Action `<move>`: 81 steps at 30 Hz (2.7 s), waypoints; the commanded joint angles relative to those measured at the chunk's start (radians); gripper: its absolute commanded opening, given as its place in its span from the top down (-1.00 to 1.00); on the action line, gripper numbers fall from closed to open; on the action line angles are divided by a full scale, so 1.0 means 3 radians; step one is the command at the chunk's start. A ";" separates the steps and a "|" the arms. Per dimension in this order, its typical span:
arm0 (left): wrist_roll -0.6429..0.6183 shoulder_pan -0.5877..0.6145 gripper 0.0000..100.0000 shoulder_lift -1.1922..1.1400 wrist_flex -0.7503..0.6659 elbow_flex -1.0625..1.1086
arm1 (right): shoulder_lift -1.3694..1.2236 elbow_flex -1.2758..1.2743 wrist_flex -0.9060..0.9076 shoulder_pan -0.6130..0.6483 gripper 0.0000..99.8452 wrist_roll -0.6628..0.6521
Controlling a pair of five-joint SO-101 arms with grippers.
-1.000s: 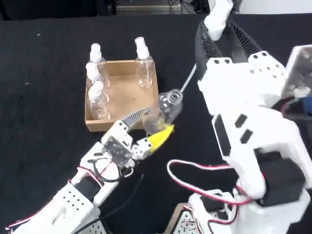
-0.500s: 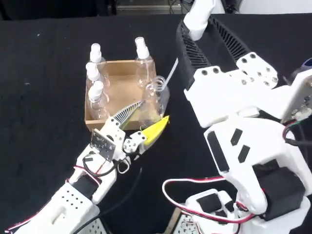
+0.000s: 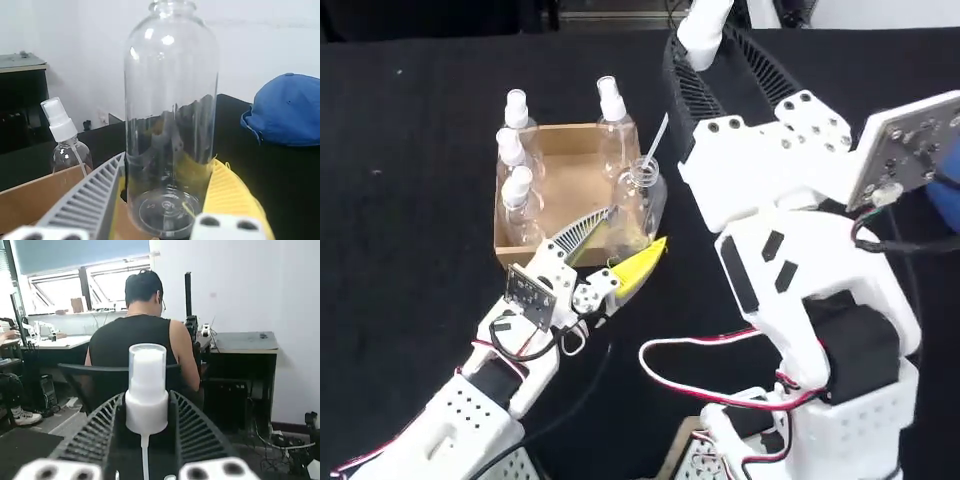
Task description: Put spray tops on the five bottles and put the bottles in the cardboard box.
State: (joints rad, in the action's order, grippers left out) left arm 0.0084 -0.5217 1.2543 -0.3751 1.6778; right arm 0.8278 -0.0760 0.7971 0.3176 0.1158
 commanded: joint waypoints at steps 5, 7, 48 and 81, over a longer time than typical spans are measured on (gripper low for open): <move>-0.0020 0.0023 0.94 0.0015 -0.0056 0.0079 | 0.0105 -0.0243 0.0051 0.0061 0.98 -0.0005; -0.0020 0.0023 0.94 0.0015 -0.0056 0.0079 | 0.0110 -0.0294 0.0118 0.0061 0.98 -0.0005; -0.0026 -0.0008 0.94 0.0015 -0.0051 0.0079 | 0.1885 -0.2575 0.0655 0.1043 0.54 -0.0327; -0.0026 -0.0197 0.94 0.0000 -0.0041 0.0079 | 0.1992 -0.2759 0.0624 0.0414 0.28 -0.0307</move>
State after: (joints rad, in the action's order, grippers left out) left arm 0.0069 -0.5708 1.2528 -0.3751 1.6778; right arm 1.4093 -0.9797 0.9152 0.5048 0.0269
